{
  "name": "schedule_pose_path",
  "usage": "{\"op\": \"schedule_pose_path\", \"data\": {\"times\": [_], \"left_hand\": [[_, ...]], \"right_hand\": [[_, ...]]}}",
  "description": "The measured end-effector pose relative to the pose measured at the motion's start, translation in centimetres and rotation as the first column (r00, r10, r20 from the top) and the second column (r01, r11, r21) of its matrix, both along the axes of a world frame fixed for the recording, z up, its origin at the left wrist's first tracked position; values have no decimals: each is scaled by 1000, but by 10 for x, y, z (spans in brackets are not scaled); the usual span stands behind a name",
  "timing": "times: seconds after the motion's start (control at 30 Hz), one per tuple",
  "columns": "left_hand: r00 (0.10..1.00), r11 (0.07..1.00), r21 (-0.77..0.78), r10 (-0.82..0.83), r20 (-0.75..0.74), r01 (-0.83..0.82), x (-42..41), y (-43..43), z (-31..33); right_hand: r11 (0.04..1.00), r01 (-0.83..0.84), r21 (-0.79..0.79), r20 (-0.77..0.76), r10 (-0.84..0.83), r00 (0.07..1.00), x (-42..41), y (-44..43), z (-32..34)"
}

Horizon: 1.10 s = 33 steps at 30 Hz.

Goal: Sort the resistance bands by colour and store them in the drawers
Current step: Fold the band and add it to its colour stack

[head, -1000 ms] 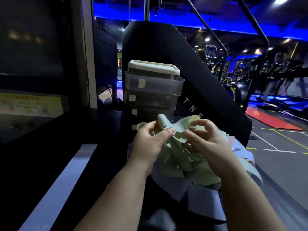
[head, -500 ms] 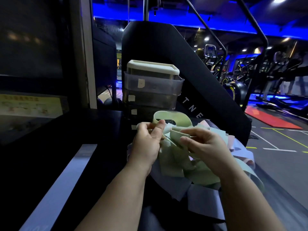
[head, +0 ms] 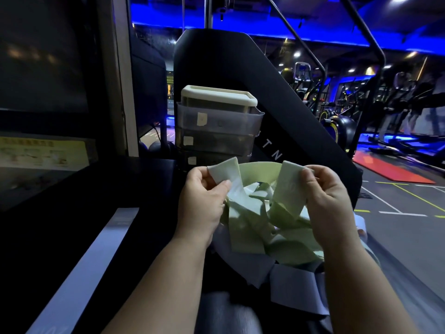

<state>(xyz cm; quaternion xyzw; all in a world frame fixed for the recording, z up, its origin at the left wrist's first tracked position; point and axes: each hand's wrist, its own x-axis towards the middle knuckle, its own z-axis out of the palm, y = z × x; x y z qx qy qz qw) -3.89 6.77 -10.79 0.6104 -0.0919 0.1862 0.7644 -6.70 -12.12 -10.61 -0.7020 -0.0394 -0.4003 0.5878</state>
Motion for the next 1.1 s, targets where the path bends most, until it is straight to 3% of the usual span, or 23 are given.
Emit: {"op": "schedule_pose_path", "data": {"times": [0.17, 0.37, 0.53, 0.73, 0.87, 0.97, 1.1], "left_hand": [[997, 990, -129, 60, 43, -54, 1, 5, 6], [991, 998, -57, 26, 131, -19, 6, 11, 6], [991, 986, -152, 80, 107, -63, 4, 9, 8], [996, 969, -244, 66, 56, -50, 2, 11, 11], [999, 961, -276, 31, -8, -32, 0, 13, 16], [998, 956, -293, -14, -63, -5, -5, 14, 20], [990, 982, -190, -48, -133, 22, -23, 25, 21]], "right_hand": [[990, 107, 89, 89, -115, 989, 0, -6, 3], [956, 264, 128, 131, -280, 951, 2, -14, 3], [917, 371, 143, 135, -390, 911, 3, -16, 0], [900, 256, 354, 81, -302, 950, 5, -18, 1], [838, 191, 512, 70, -262, 963, 7, -18, 6], [814, 206, 544, 58, -281, 958, 9, -19, 5], [843, 171, 511, 67, -237, 969, 8, -11, 6]]}}
